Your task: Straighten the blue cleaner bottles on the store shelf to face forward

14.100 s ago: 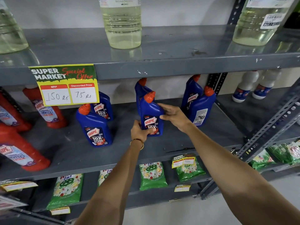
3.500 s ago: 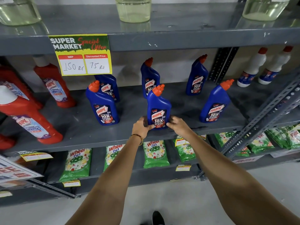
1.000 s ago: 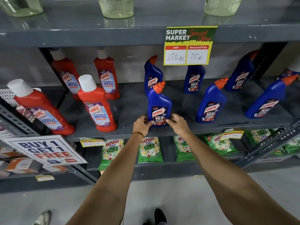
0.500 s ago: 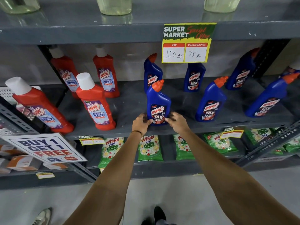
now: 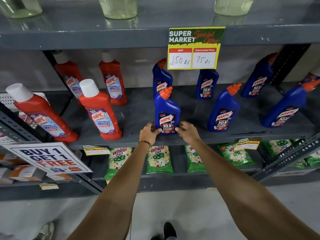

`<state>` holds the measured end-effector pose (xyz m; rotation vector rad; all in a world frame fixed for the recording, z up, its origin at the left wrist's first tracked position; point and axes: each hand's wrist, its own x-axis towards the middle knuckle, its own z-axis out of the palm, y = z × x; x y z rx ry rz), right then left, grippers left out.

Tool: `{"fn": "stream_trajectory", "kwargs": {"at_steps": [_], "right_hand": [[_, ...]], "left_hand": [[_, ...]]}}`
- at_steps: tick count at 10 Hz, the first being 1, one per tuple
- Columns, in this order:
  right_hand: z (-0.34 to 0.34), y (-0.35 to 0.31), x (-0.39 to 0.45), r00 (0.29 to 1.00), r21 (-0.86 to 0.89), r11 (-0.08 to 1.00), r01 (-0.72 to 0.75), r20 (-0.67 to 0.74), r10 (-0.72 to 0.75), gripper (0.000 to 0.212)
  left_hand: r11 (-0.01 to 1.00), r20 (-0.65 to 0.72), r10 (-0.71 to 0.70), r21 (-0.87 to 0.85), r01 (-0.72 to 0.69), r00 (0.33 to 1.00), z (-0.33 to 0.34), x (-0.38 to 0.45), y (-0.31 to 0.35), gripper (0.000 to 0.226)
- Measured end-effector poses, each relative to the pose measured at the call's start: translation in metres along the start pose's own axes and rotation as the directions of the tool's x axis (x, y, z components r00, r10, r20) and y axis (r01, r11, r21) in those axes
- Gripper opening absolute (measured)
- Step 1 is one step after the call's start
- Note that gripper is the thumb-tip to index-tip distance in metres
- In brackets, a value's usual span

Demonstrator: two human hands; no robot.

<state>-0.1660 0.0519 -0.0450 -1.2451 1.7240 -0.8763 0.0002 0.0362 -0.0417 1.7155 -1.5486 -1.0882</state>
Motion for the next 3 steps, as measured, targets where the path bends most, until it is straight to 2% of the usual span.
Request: {"fn": "stream_trajectory", "kwargs": {"at_steps": [2,3], "right_hand": [[-0.002,0.000,-0.007,1.000,-0.098,0.995,-0.015,0.016,0.017,0.035],[-0.001,-0.001,-0.019,0.997,-0.187,0.982,0.012,-0.067,-0.025,0.040]], "left_hand": [[0.994,-0.013,-0.016,0.109,0.018,1.000,0.003,-0.014,0.001,0.043],[0.981,-0.054,0.046,0.192,-0.034,0.997,0.003,-0.028,0.000,0.037]]}}
